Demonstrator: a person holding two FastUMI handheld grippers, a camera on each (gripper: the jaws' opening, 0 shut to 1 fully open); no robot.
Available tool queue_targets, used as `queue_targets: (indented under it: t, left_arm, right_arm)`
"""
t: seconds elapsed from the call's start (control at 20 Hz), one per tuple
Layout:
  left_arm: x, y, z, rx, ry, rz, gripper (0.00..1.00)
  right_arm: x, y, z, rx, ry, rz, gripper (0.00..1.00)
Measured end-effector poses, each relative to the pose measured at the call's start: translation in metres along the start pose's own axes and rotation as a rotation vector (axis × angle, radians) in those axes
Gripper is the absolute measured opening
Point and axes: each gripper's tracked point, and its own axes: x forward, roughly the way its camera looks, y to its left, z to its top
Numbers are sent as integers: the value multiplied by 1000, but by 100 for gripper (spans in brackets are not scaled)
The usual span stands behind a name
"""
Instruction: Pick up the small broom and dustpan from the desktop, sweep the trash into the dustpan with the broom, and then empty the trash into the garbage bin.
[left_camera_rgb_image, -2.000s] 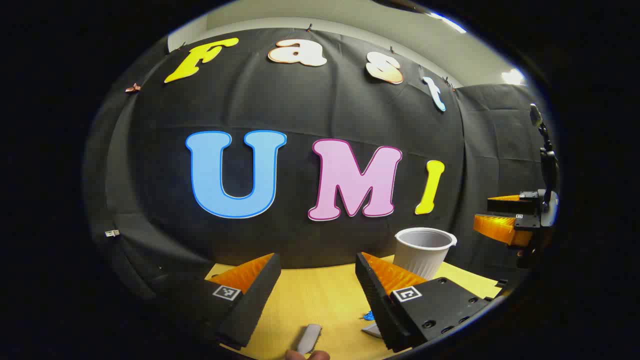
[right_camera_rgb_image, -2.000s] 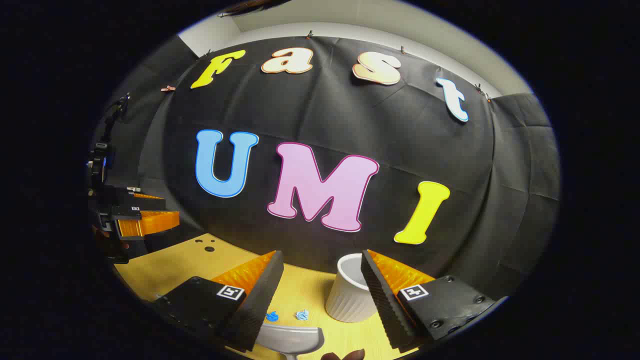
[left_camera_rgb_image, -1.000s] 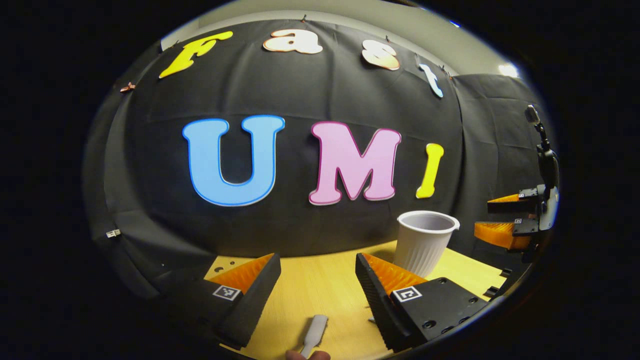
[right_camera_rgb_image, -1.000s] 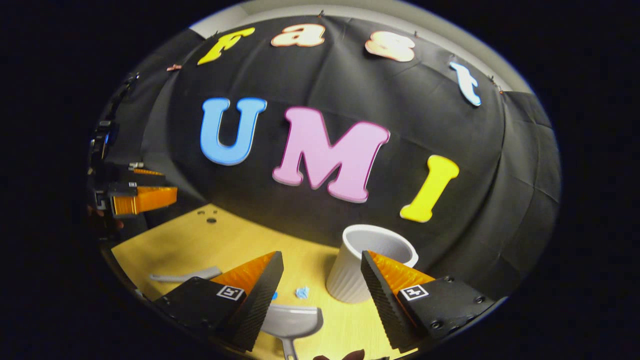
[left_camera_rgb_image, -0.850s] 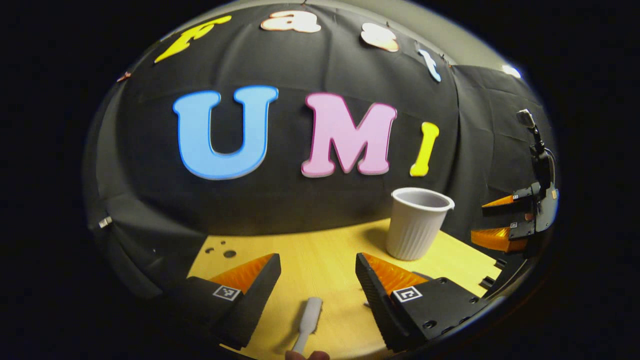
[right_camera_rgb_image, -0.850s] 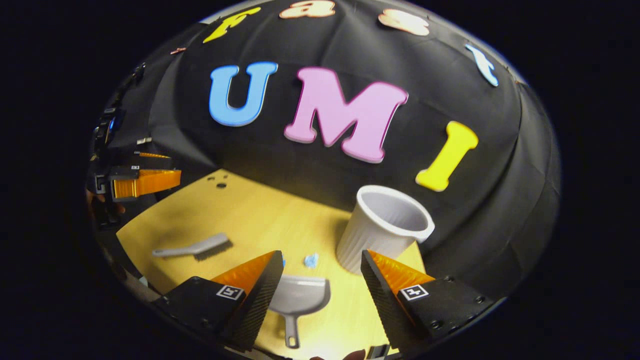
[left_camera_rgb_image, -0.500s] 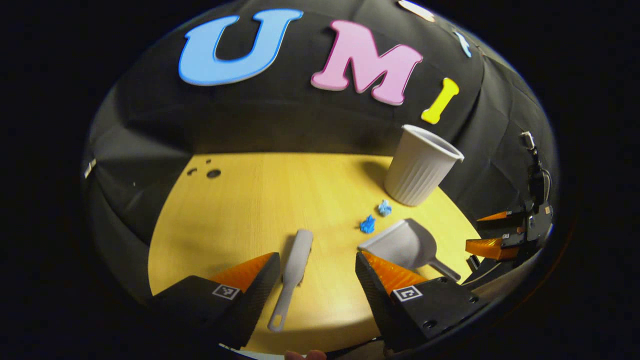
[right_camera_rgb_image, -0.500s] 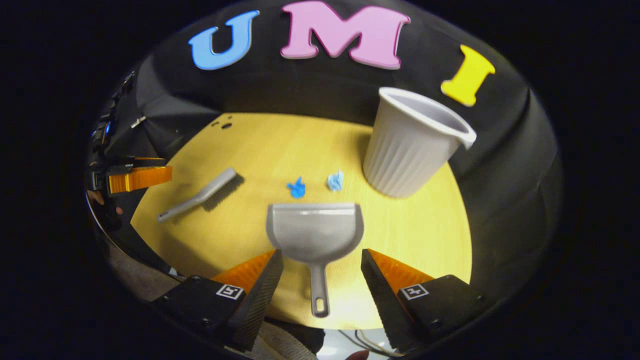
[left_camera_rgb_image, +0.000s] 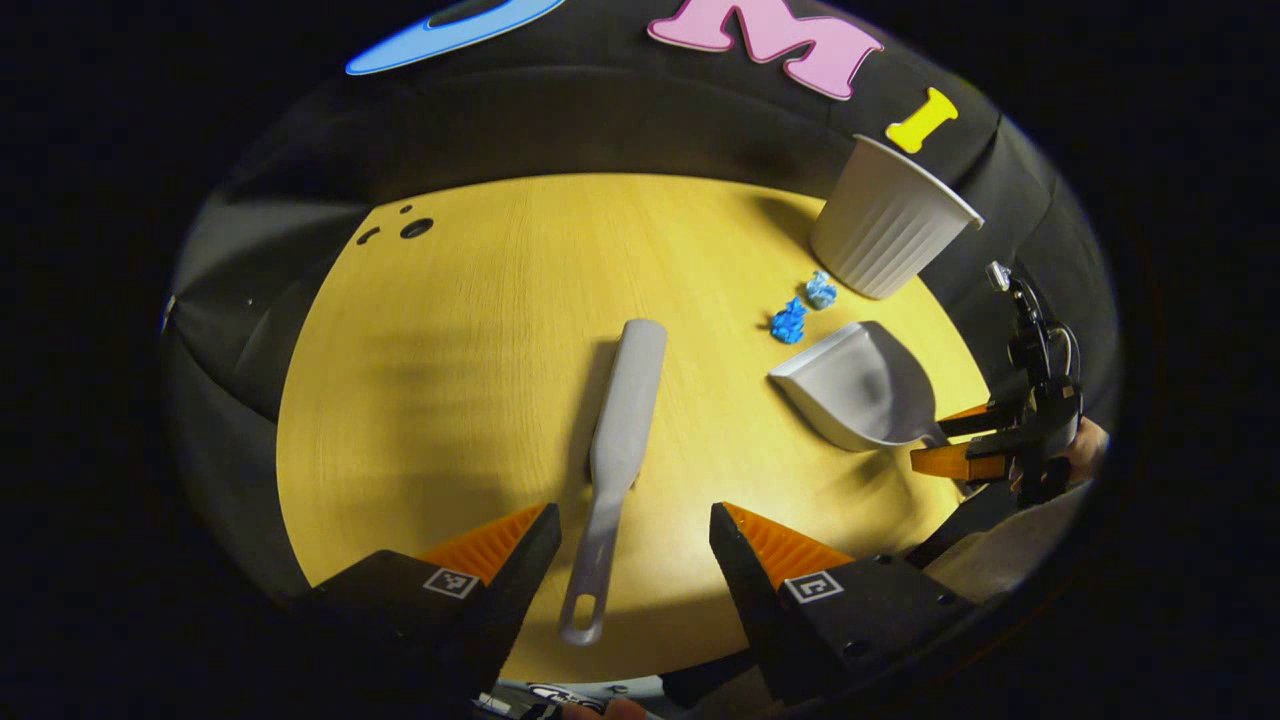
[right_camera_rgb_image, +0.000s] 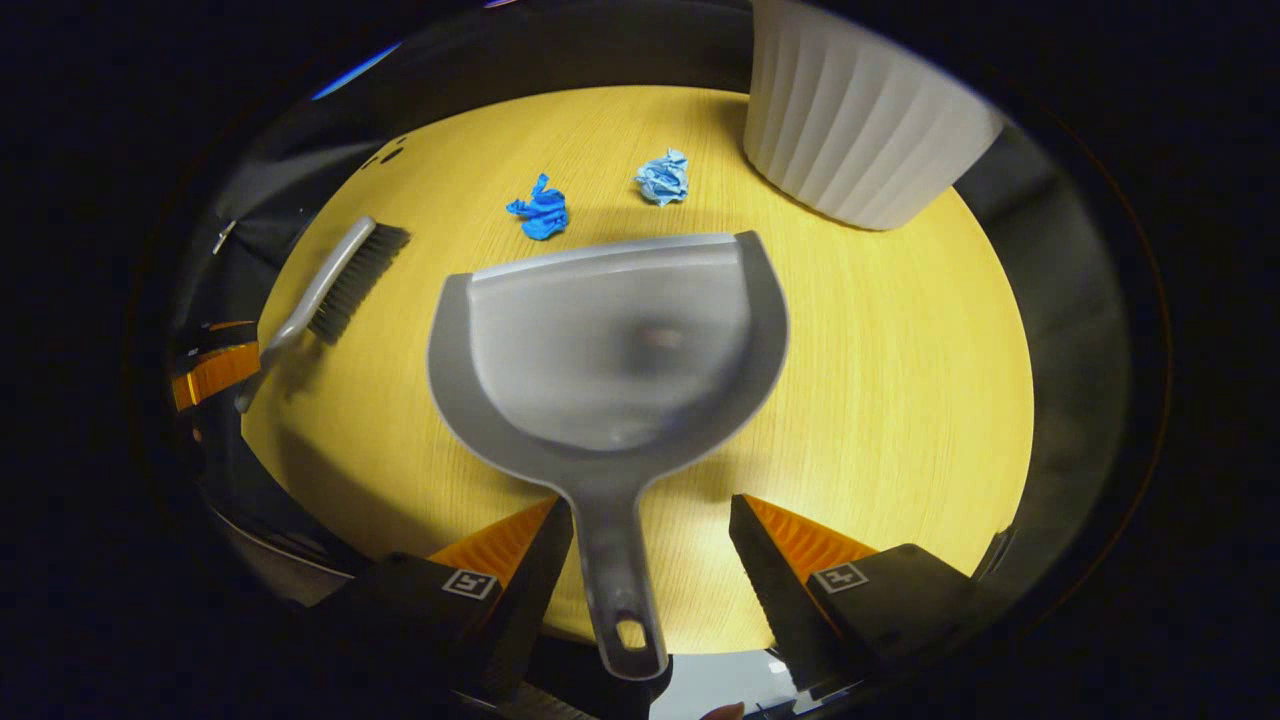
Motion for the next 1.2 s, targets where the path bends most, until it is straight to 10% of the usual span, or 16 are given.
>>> queue_targets:
  t: [0.7,0.75,0.9,0.95,1.2]
  left_arm:
    - [64,25,-22,51,287,36,89]
    - [66,24,-25,47,306,35,88]
    - [72,25,-28,53,328,52,77]
    - [73,26,-26,78,324,60,72]
    - [76,22,-28,221,377,94,74]
  right_arm:
    - [29,8,2,-38,116,-7,81]
    - [29,7,2,-31,115,-11,61]
    - [33,10,2,-33,102,-11,57]
    - [30,11,3,-49,94,-7,35]
    - [29,12,2,-58,108,-4,36]
